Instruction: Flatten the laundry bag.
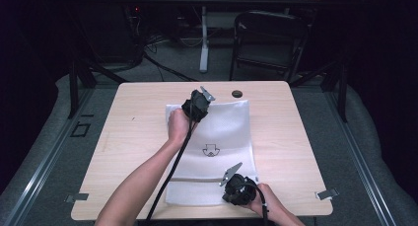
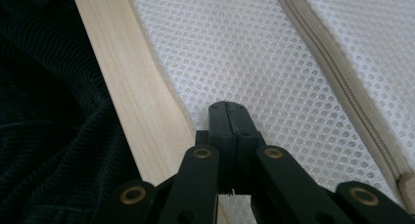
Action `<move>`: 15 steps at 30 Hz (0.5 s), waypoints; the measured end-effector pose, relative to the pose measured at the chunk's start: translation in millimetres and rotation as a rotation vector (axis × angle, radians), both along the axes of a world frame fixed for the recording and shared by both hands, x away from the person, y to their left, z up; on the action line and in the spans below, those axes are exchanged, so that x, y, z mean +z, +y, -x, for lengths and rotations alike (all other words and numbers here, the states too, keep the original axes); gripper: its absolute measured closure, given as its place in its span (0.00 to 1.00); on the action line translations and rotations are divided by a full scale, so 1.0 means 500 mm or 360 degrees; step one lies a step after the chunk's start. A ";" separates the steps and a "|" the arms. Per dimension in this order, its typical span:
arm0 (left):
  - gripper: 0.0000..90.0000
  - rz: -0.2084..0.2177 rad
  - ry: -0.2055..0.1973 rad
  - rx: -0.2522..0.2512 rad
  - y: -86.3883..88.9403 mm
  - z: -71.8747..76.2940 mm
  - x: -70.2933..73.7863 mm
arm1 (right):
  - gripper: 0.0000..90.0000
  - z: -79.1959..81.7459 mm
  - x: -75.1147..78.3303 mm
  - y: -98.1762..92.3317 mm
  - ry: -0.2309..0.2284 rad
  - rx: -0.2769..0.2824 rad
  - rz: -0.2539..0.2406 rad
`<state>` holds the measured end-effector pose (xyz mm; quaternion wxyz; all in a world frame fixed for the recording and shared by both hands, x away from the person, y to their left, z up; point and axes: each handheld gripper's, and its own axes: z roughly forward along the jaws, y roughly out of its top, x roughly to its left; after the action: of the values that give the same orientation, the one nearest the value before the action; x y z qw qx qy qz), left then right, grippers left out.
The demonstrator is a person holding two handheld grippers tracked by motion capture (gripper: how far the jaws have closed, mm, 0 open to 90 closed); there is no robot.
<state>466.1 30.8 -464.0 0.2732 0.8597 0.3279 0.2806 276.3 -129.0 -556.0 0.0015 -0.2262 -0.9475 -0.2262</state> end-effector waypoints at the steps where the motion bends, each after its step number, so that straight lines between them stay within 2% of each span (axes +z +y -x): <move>1: 0.97 0.0002 0.0002 0.0003 -0.001 -0.004 -0.003 | 1.00 0.001 -0.001 0.000 -0.0007 -0.0010 -0.0006; 6: 0.97 0.0000 0.0010 0.0033 -0.010 -0.023 -0.022 | 1.00 -0.002 0.001 -0.001 -0.0007 0.0011 0.0022; 7: 0.96 -0.0002 0.0013 0.0040 -0.012 -0.026 -0.025 | 1.00 -0.001 0.001 0.000 -0.0013 -0.0004 0.0017; 8: 0.96 -0.0007 0.0013 0.0047 -0.013 -0.029 -0.028 | 1.00 0.002 -0.004 0.001 -0.0001 -0.0033 -0.0038; 15: 0.94 -0.0004 0.0035 0.0067 -0.017 -0.053 -0.048 | 1.00 0.001 -0.003 0.000 0.0003 -0.0037 -0.0025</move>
<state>492.6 22.3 -487.9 0.2626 0.8560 0.3486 0.2773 275.7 -129.0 -557.7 0.0015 -0.2373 -0.9429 -0.2335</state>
